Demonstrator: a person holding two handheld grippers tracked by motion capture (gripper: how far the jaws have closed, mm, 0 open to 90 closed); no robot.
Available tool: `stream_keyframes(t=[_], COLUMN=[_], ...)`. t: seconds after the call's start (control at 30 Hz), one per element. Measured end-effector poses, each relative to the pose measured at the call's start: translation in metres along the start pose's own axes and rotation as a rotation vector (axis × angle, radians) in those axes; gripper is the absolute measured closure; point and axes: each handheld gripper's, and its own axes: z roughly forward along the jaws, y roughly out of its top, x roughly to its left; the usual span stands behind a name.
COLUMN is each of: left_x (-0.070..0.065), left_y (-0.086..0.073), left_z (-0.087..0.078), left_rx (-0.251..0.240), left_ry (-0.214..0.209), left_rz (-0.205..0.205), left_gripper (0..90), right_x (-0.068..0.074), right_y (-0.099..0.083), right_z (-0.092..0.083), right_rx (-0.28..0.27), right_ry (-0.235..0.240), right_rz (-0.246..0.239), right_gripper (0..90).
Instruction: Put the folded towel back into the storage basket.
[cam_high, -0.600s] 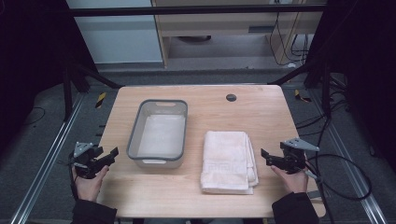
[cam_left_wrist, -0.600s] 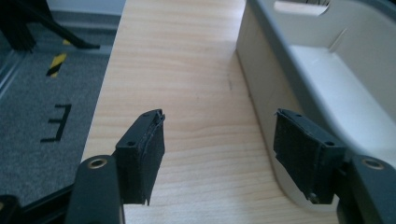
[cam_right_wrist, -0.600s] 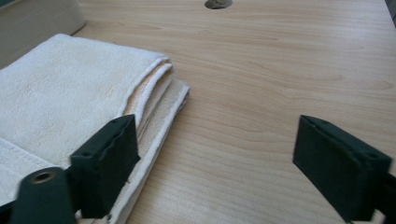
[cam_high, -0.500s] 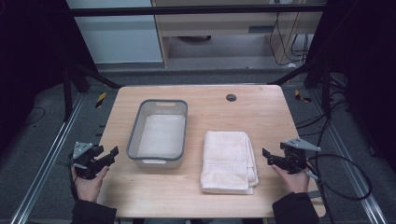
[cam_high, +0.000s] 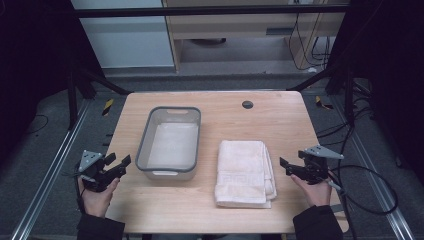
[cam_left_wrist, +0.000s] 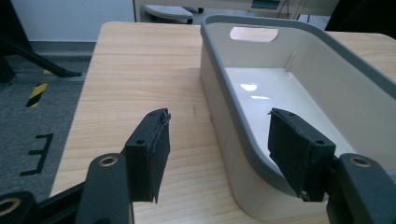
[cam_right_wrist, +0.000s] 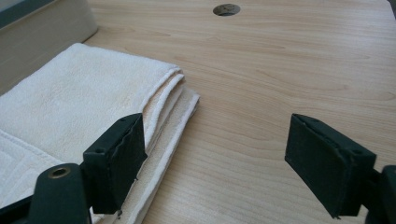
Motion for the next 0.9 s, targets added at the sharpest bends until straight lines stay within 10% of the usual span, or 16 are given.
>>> stream_keyframes(t=[0.9], left_x=[-0.050], left_y=[0.035], left_z=[0.013], left_rx=[-0.013], left_ry=[-0.108], left_rz=[0.098], left_gripper=[38.7], right_x=[0.013], right_y=[0.055], right_z=[-0.002], right_rx=[-0.085], right_ry=[0.024], right_rz=[-0.079], right_gripper=[18.7])
